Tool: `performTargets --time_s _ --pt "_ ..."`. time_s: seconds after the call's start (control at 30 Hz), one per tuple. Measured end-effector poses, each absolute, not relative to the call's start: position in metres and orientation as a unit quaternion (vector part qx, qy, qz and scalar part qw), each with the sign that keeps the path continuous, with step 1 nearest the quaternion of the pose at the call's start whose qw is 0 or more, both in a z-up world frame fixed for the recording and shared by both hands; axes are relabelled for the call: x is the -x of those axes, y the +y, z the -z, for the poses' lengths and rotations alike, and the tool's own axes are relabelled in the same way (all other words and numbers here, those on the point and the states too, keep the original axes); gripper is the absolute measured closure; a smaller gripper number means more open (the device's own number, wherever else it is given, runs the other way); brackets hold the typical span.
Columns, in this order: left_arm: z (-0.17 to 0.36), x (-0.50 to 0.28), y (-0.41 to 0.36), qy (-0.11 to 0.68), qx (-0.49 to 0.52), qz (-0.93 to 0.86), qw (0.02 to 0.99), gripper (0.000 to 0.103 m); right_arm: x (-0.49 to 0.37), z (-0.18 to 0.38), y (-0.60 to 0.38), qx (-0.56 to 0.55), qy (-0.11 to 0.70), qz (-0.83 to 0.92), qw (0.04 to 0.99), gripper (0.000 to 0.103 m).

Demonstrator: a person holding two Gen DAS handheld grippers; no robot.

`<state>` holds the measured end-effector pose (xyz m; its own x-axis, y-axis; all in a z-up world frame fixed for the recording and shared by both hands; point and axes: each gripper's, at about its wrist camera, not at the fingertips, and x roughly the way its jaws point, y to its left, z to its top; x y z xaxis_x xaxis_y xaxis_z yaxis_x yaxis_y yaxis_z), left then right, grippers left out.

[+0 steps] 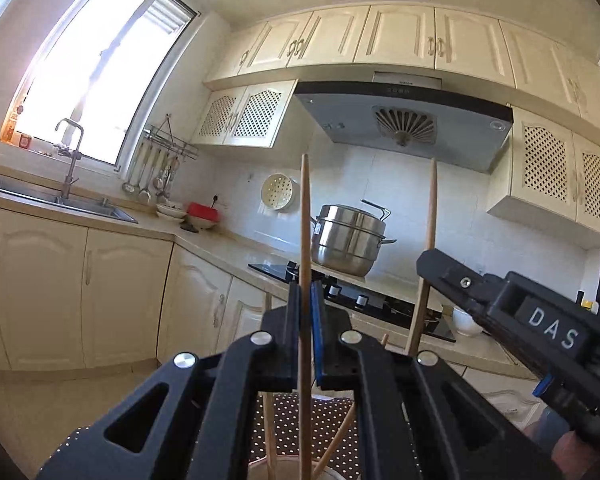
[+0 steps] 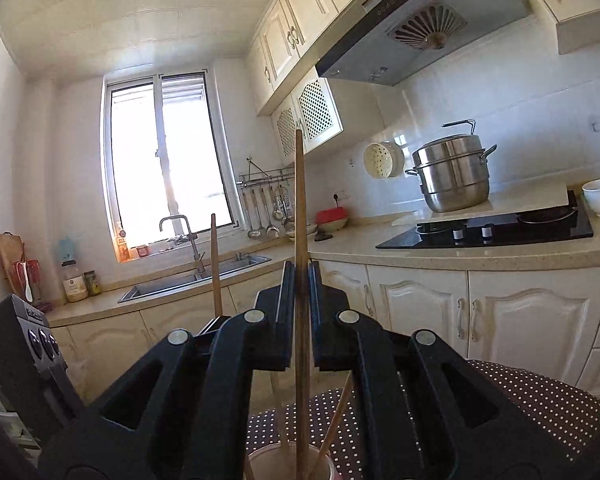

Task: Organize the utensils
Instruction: 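Open both tools to drop the chopsticks into the cup and withdraw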

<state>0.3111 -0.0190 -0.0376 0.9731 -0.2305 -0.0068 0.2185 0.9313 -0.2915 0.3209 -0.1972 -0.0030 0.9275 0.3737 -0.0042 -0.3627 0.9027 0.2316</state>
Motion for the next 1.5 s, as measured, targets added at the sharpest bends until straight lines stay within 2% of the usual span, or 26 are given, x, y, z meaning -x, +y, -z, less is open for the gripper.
performTargets --time_s 0.6,0.67,0.7,0.73,0.8,0.83,1.1,1.37,1.4,1.47,1.5 --pt "0.062 -0.29 -0.001 0.112 0.117 0.114 0.98 0.096 -0.287 0.04 -0.198 -0.077 0.083 -0.165 0.98 0.096" --pt "0.064 -0.285 0.0 0.12 0.112 0.113 0.98 0.089 -0.283 0.046 -0.199 -0.078 0.088 -0.16 0.98 0.096" --pt "0.064 -0.282 0.001 0.123 0.108 0.111 0.98 0.073 -0.281 0.048 -0.2 -0.079 0.092 -0.157 0.98 0.096" --pt "0.064 -0.279 0.002 0.121 0.107 0.107 0.981 0.061 -0.278 0.051 -0.201 -0.08 0.096 -0.154 0.98 0.096" --pt "0.063 -0.272 0.005 0.117 0.107 0.104 0.982 0.056 -0.275 0.056 -0.2 -0.078 0.1 -0.15 0.98 0.096" --pt "0.063 -0.269 0.007 0.121 0.106 0.103 0.982 0.049 -0.274 0.057 -0.2 -0.078 0.102 -0.148 0.981 0.095" --pt "0.058 -0.25 0.023 0.122 0.119 0.094 0.981 0.033 -0.265 0.058 -0.196 -0.077 0.113 -0.134 0.982 0.094" --pt "0.052 -0.233 0.034 0.138 0.118 0.085 0.98 0.026 -0.253 0.056 -0.187 -0.071 0.124 -0.12 0.982 0.094" --pt "0.051 -0.23 0.035 0.139 0.118 0.084 0.98 0.024 -0.252 0.055 -0.187 -0.07 0.124 -0.119 0.983 0.087" --pt "0.048 -0.223 0.039 0.14 0.116 0.081 0.98 0.021 -0.245 0.051 -0.185 -0.069 0.12 -0.115 0.984 0.067" --pt "0.047 -0.22 0.04 0.14 0.115 0.081 0.98 0.021 -0.24 0.048 -0.183 -0.068 0.114 -0.114 0.985 0.051"
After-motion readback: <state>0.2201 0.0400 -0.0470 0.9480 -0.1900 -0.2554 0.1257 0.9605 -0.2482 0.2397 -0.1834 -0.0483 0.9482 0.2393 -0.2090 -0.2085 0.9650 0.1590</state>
